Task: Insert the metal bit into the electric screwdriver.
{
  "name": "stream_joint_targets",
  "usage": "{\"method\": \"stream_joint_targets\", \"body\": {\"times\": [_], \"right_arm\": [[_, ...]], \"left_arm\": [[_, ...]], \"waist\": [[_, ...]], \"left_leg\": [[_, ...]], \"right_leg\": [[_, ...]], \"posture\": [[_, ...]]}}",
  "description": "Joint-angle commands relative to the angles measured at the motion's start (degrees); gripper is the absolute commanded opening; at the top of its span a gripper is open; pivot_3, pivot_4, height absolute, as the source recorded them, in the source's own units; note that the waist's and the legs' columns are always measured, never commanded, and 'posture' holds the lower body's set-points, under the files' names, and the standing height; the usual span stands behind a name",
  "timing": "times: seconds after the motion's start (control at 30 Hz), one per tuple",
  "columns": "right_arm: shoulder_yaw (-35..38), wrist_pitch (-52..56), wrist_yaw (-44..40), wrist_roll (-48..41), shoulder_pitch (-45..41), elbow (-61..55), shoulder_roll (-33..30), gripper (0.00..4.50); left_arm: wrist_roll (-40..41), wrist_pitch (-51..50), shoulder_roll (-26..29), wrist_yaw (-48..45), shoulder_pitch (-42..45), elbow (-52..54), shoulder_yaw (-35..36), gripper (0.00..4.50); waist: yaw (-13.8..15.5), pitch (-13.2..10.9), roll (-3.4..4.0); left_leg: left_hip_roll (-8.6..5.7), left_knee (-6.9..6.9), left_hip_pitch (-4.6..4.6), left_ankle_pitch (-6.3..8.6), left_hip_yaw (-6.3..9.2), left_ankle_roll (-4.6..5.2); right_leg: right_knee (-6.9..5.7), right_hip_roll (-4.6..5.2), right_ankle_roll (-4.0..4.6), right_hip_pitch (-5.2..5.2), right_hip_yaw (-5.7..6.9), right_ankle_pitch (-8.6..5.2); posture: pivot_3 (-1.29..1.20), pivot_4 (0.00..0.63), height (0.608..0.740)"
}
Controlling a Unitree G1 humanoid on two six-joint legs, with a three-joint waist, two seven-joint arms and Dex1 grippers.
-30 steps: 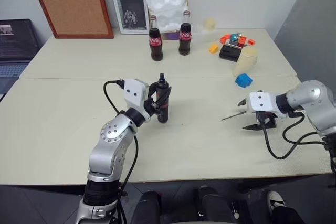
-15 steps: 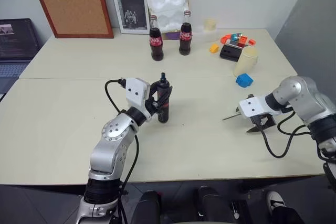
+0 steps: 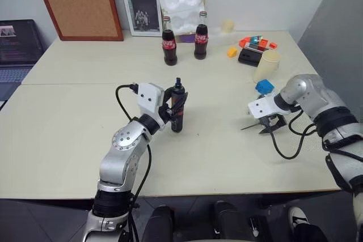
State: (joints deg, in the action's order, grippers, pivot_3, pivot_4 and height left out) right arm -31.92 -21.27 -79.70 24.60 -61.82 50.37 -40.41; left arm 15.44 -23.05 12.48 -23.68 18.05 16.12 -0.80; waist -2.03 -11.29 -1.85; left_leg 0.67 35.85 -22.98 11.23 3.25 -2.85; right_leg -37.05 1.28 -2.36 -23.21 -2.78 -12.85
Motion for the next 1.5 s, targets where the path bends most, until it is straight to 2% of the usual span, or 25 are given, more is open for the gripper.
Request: {"method": "stream_joint_targets", "body": {"times": [0.03, 0.17, 0.23, 0.27, 0.4, 0.47, 0.8, 0.83, 1.13, 1.27, 1.33, 1.5], "right_arm": [[-0.8, -2.2, -0.4, 2.4, -1.9, 2.7, -0.5, 4.50], [-0.9, -2.6, -0.6, 2.6, -2.6, 3.9, 1.2, 4.50], [-1.1, -2.9, -0.5, 3.1, -2.9, 4.6, 1.6, 4.13], [-1.2, -3.0, -0.7, 3.4, -3.1, 5.0, 1.8, 4.09], [-1.1, -3.2, -0.9, 4.0, -3.3, 5.9, 2.4, 3.20], [-0.9, -3.4, -0.6, 4.1, -3.1, 6.1, 2.7, 2.59], [-0.8, -4.3, 0.3, 5.0, -3.9, 7.3, 2.5, 0.13], [-0.7, -4.4, 0.2, 5.0, -4.0, 7.4, 2.4, 0.02], [-0.5, -4.5, -0.3, 4.8, -4.0, 7.1, 1.9, 0.02], [2.0, -3.4, 0.8, 2.6, -3.6, 5.3, 1.8, 0.02], [5.5, -0.2, -0.6, -1.9, -2.8, 1.7, 1.5, 0.02], [20.3, 26.5, -2.7, -19.4, 3.5, -20.7, 1.7, 0.02]], "left_arm": [[0.3, 1.2, 0.0, -0.1, 0.7, 0.8, -0.1, 1.67], [0.3, 1.4, 0.2, -0.2, 0.3, 0.9, 0.2, 1.67], [0.3, 1.4, 0.2, -0.1, 0.4, 0.9, 0.3, 1.67], [0.3, 1.4, 0.1, 0.0, 0.5, 0.9, 0.3, 1.67], [0.3, 1.3, 0.0, 0.2, 0.4, 1.0, 0.3, 1.67], [0.2, 1.3, 0.1, 0.3, 0.0, 1.2, 0.1, 1.67], [0.4, 1.4, -0.1, 0.3, -0.1, 1.3, -0.2, 1.67], [0.4, 1.4, -0.2, 0.4, -0.2, 1.4, -0.2, 1.67], [0.4, 1.7, -0.6, 0.4, -0.8, 1.5, -0.6, 1.67], [0.3, 1.9, -0.5, 0.3, -0.7, 1.4, -0.7, 1.67], [0.2, 2.0, -0.3, 0.1, -1.0, 1.5, -0.9, 1.67], [0.4, 1.8, 0.4, -0.3, -1.6, 2.0, -0.7, 1.67]], "waist": [[0.1, 0.0, 0.00], [0.1, 0.0, 0.00], [0.1, 0.0, 0.00], [0.1, 0.0, 0.00], [-0.1, 0.0, -0.01], [-0.1, 0.0, -0.01], [-1.0, 0.0, -0.02], [-1.0, 0.0, -0.02], [-1.0, 0.0, -0.02], [-1.0, 0.0, -0.01], [-1.0, 0.0, 0.00], [-0.7, 0.0, 0.04]], "left_leg": [[0.00, 0.00, 0.00, 0.00, 0.00, 0.00], [0.00, 0.00, 0.00, 0.00, 0.00, 0.00], [0.00, 0.00, 0.01, 0.00, 0.00, 0.00], [0.00, 0.00, 0.01, 0.00, 0.01, 0.00], [0.01, 0.02, 0.04, 0.00, 0.00, 0.00], [0.01, 0.04, 0.07, -0.01, 0.00, 0.00], [0.01, 0.12, 0.10, -0.02, 0.00, -0.01], [0.01, 0.12, 0.09, -0.02, 0.00, -0.01], [0.01, 0.08, 0.07, -0.02, 0.00, -0.01], [0.01, 0.09, 0.07, -0.02, -0.01, -0.01], [0.01, 0.08, 0.05, -0.02, 0.00, -0.01], [0.01, -0.05, 0.02, -0.01, 0.03, -0.01]], "right_leg": [[0.01, 0.00, 0.00, 0.00, 0.00, 0.00], [0.01, 0.00, 0.00, 0.01, 0.00, 0.00], [-0.01, 0.00, 0.00, 0.01, 0.00, 0.00], [-0.01, 0.00, 0.00, 0.01, 0.01, 0.00], [-0.01, 0.00, 0.04, 0.04, 0.00, 0.03], [-0.02, 0.00, 0.04, 0.06, 0.01, 0.06], [-0.02, 0.00, 0.04, 0.10, -0.01, 0.14], [-0.02, 0.00, 0.04, 0.10, -0.01, 0.14], [0.01, 0.00, 0.04, 0.08, 0.00, 0.14], [0.01, 0.00, 0.04, 0.08, -0.01, 0.14], [0.01, 0.00, 0.04, 0.05, -0.01, 0.14], [0.02, 0.00, -0.03, 0.02, 0.01, 0.15]], "posture": [[0.00, 0.150, 0.740], [0.00, 0.150, 0.740], [0.00, 0.150, 0.740], [0.00, 0.150, 0.740], [0.00, 0.150, 0.740], [0.00, 0.150, 0.740], [0.00, 0.150, 0.740], [0.00, 0.150, 0.740], [0.00, 0.150, 0.740], [0.00, 0.150, 0.740], [0.00, 0.150, 0.740], [0.00, 0.150, 0.740]]}}
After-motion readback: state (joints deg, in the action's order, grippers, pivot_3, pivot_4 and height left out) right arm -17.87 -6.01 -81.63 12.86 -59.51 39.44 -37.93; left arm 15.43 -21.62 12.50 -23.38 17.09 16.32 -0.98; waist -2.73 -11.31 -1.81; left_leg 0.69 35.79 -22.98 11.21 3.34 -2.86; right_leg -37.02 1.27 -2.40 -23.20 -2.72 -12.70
